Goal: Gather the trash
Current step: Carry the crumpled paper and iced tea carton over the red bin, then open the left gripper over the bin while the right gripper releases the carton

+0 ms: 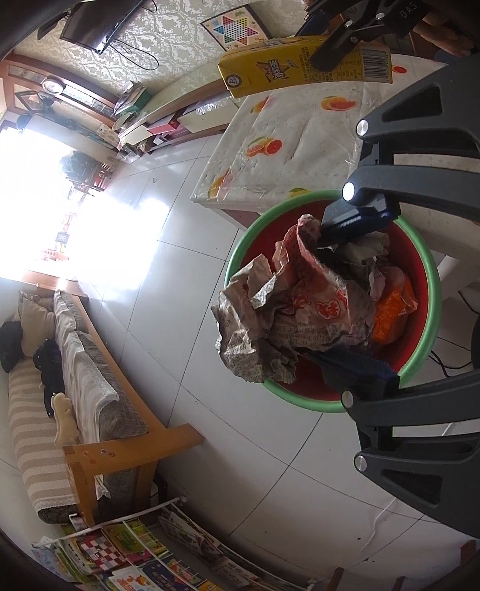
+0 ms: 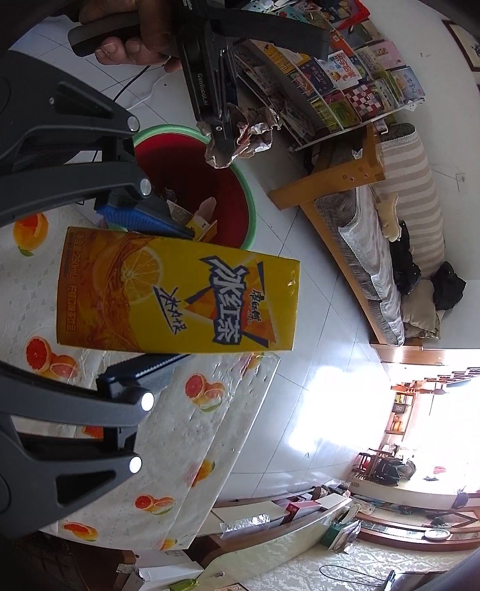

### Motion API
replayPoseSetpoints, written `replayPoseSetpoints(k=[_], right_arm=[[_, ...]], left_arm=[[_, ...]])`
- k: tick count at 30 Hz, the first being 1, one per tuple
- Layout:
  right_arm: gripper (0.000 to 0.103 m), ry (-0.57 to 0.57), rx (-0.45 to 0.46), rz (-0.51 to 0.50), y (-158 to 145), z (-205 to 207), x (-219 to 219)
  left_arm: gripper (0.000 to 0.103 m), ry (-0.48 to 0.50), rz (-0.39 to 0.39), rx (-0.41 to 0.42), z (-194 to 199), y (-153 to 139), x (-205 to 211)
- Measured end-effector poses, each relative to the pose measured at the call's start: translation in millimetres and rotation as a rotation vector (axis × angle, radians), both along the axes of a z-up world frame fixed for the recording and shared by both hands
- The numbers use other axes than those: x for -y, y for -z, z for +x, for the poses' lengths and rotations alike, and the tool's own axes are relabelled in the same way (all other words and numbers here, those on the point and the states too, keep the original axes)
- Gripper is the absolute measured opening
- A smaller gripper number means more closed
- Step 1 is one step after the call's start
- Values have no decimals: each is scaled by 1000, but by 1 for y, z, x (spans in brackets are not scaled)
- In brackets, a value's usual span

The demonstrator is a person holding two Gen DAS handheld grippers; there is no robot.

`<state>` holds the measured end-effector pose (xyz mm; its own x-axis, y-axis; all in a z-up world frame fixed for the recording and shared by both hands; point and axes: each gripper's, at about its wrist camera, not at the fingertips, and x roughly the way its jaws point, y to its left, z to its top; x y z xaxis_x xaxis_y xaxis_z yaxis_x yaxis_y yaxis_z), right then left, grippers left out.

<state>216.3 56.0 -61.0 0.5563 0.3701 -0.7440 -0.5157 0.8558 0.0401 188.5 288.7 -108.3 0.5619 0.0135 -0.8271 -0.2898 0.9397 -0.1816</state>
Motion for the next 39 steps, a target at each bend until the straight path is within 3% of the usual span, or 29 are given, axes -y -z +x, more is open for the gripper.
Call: replayPoseSetpoints(k=[4,8,19,39], right_arm=[[56,-23,-7,-6,4,3,-16],[56,-46,-21,-7,11,4,-31],[56,-103,-71,-22,42,11,-93],[58,-171,-145,-121,85,13,-143]], left_arm=[[76,-22,-28,10,-5,2,-11],[85,-55,-31,39,-15,-4,-21],[91,-148,54,94,-43,-21,-58],[91,-207,22,94,-63,-12,-81]])
